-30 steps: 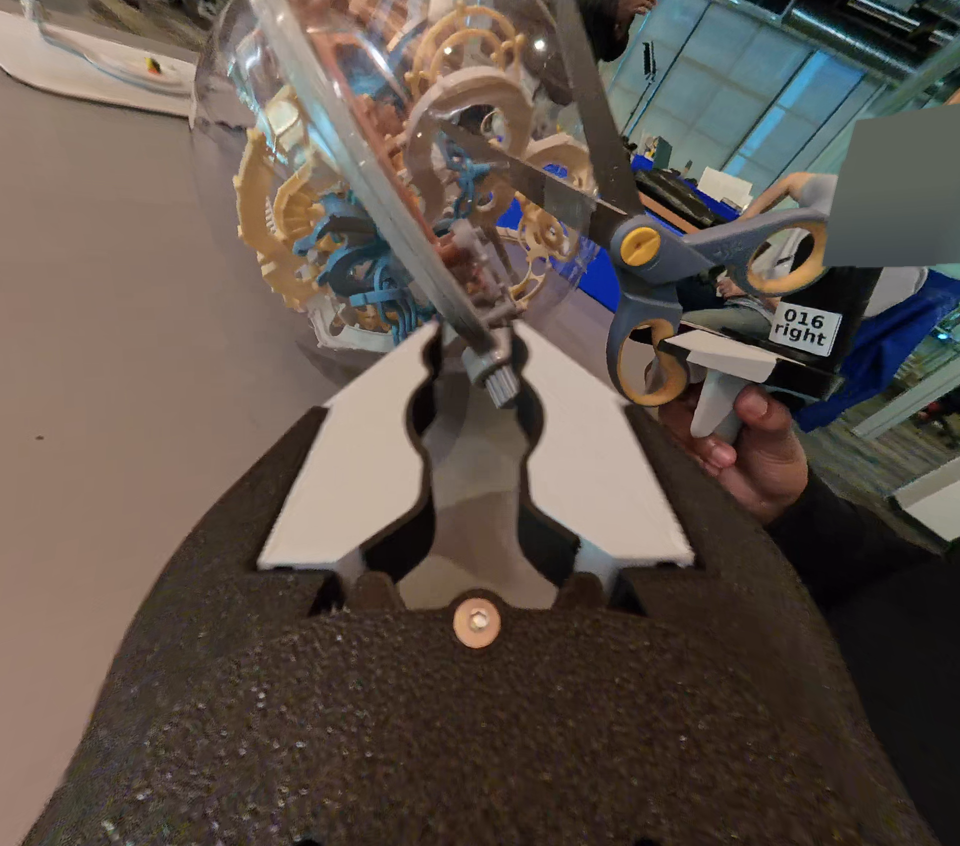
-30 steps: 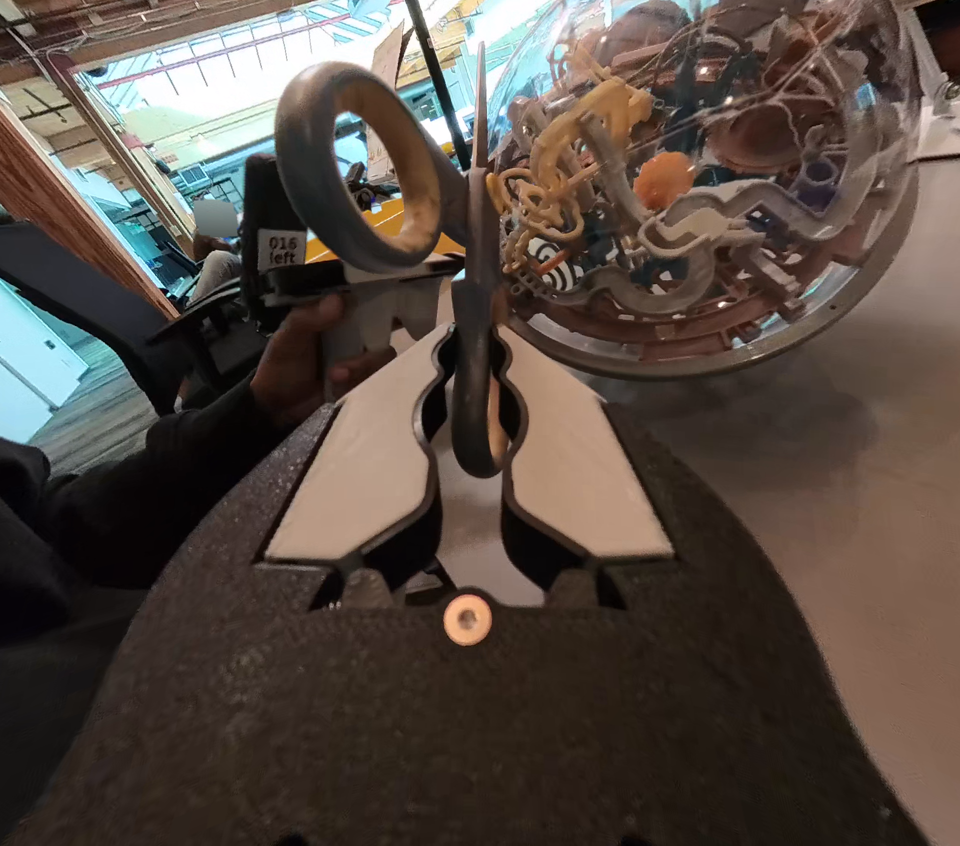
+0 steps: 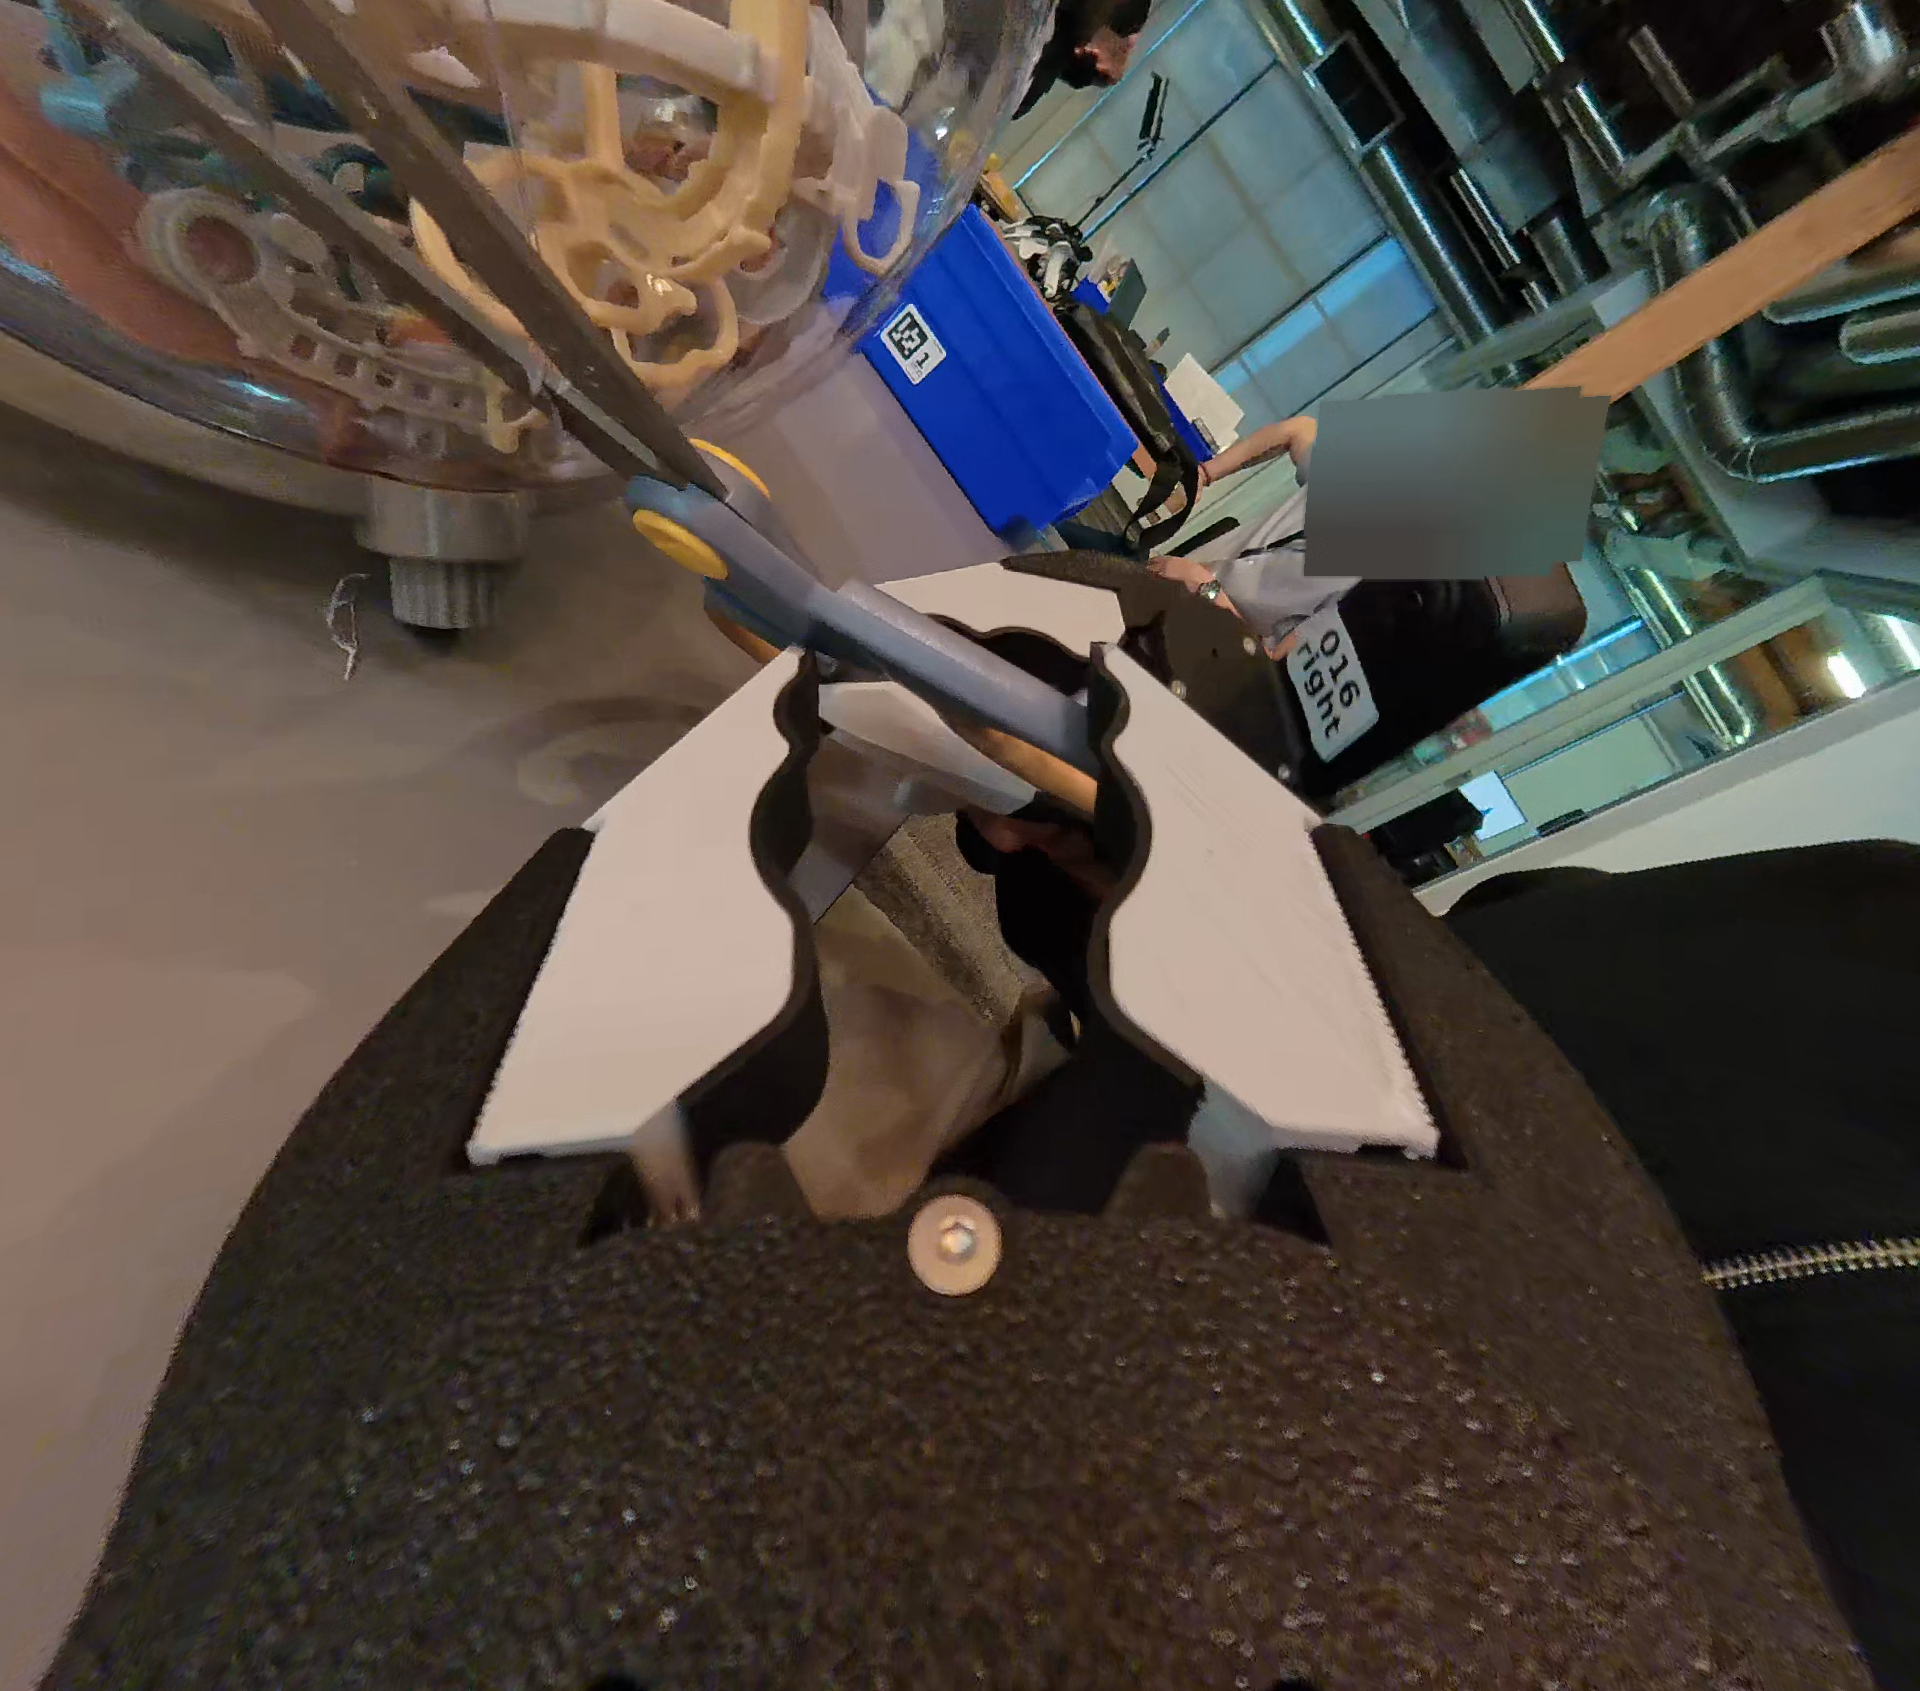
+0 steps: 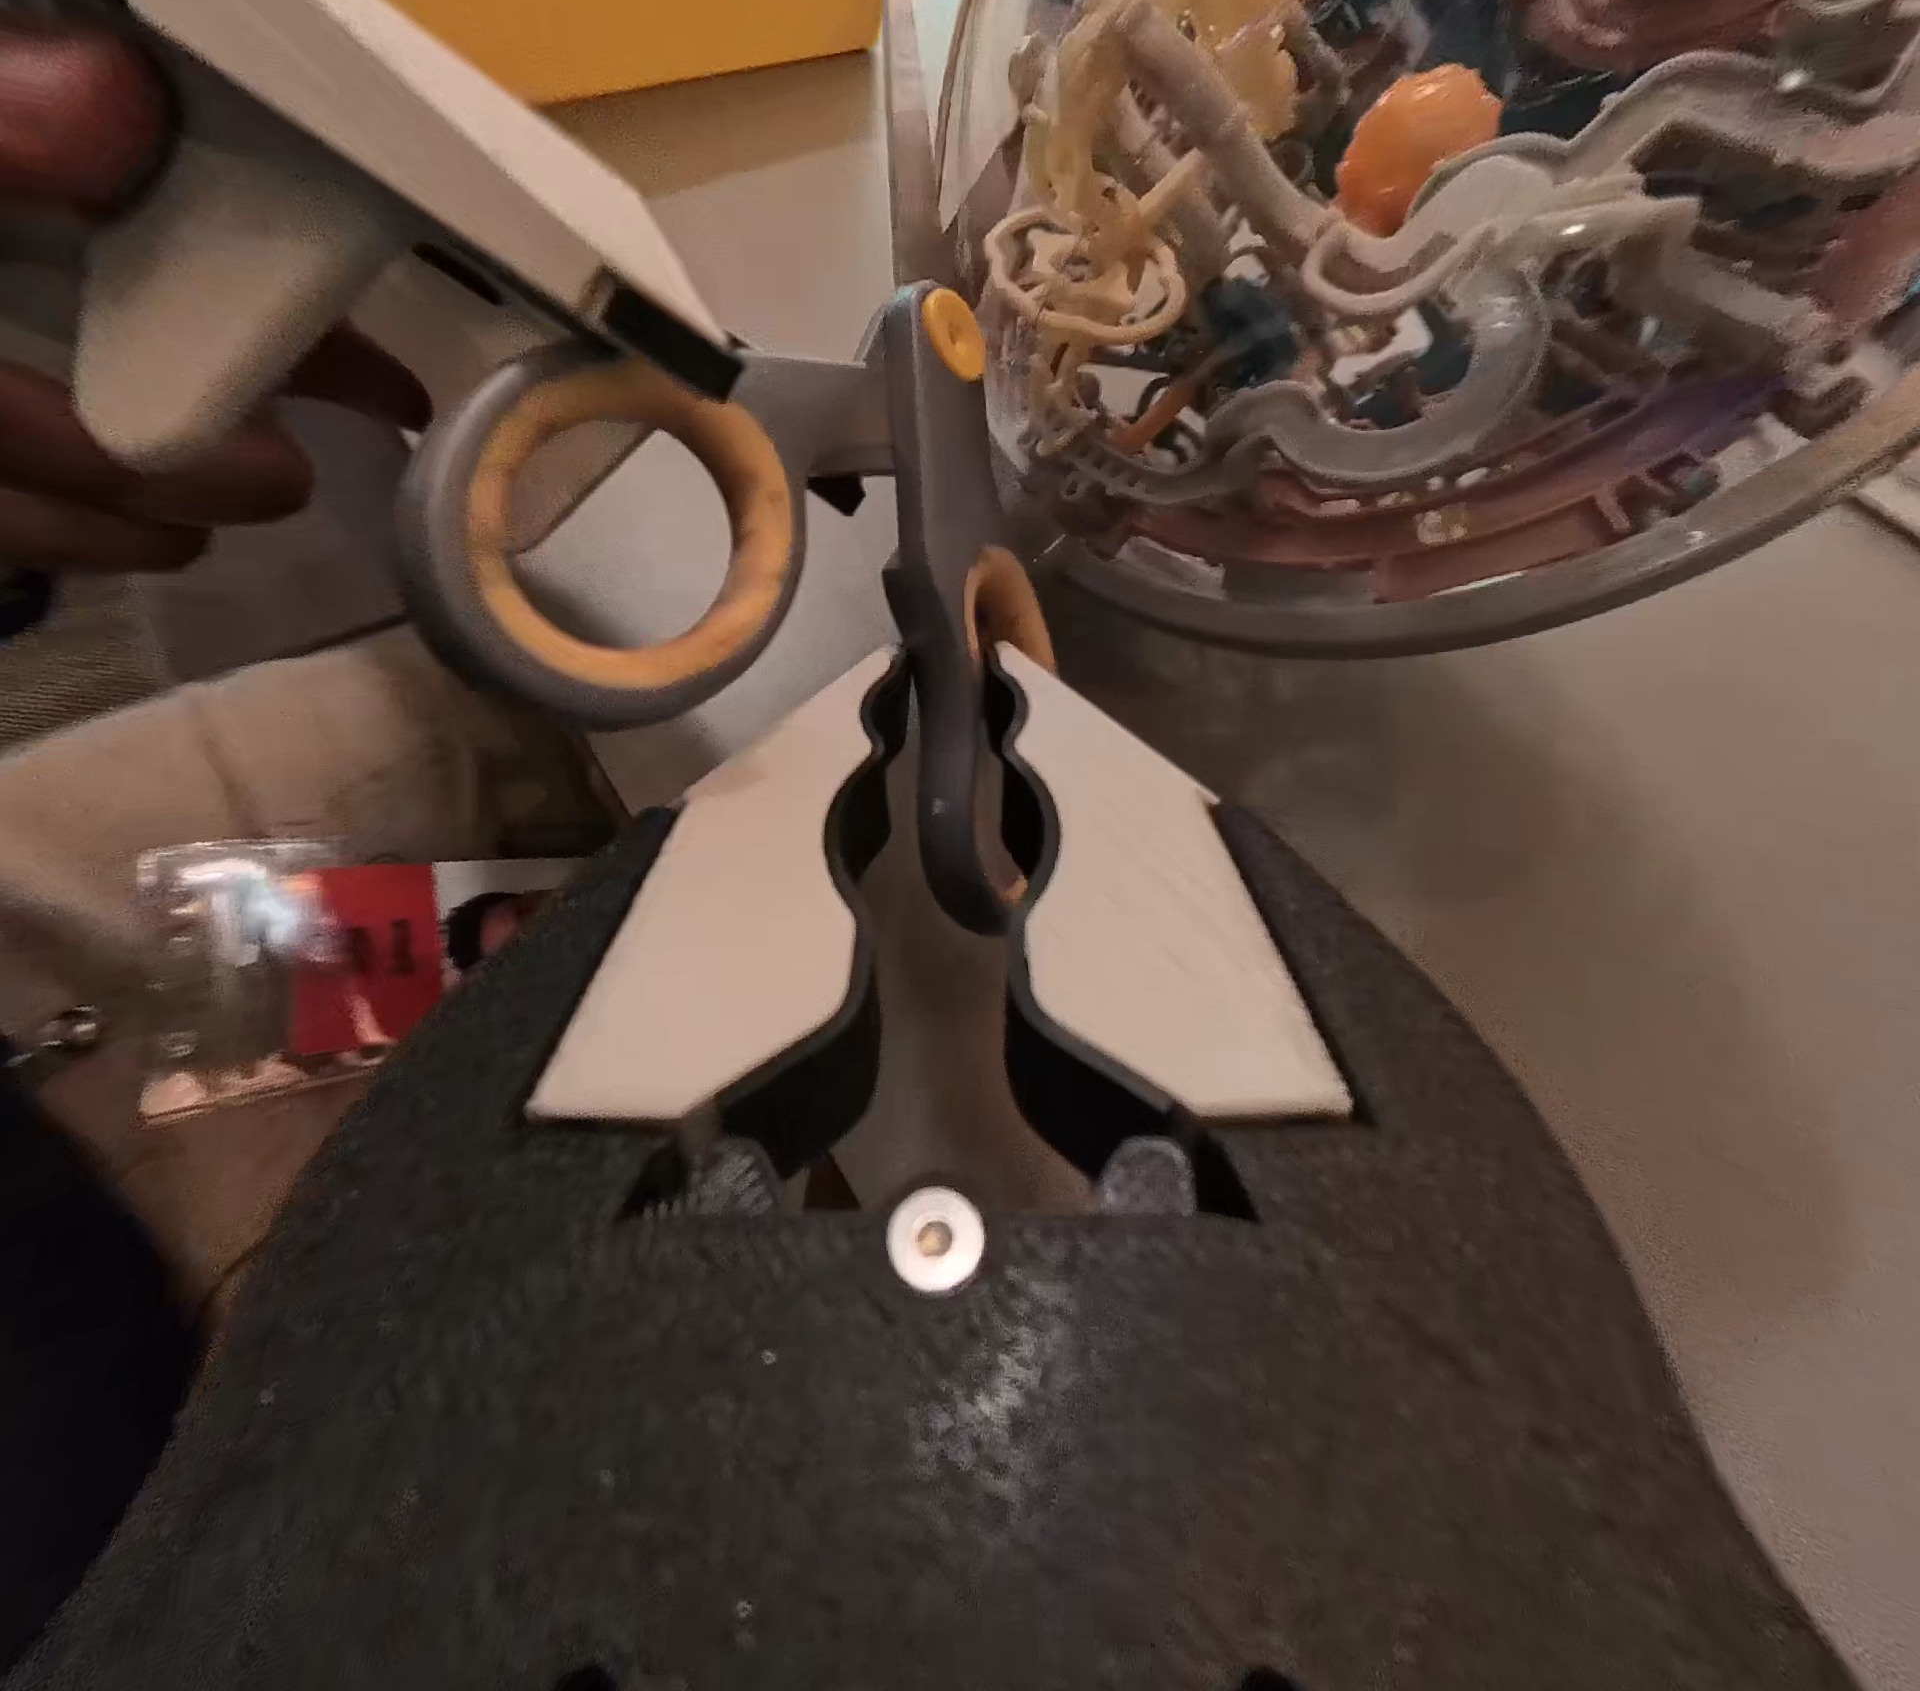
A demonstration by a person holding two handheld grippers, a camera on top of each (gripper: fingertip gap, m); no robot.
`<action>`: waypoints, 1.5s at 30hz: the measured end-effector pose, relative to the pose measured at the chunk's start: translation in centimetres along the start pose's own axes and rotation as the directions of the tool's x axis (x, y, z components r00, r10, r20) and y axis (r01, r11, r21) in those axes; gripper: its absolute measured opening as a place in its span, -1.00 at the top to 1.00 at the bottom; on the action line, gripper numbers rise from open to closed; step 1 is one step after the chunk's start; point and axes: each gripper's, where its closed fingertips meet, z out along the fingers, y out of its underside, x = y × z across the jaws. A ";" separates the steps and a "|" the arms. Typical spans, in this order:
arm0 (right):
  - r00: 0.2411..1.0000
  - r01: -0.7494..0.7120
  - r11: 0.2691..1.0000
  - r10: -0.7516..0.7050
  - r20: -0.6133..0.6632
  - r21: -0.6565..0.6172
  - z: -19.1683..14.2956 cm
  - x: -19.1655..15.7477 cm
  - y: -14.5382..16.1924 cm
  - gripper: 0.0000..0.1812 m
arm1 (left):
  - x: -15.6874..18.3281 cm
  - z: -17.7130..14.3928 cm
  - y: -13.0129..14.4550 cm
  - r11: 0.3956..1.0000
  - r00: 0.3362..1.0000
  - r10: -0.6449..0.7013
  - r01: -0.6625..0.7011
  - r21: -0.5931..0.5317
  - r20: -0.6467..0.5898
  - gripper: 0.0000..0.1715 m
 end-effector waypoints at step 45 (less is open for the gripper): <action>0.794 -0.432 0.889 0.456 0.402 -0.153 -1.5 0.1 1.4 0.08 | -3.2 3.3 0.3 0.990 0.983 0.134 -0.127 -0.062 0.126 0.79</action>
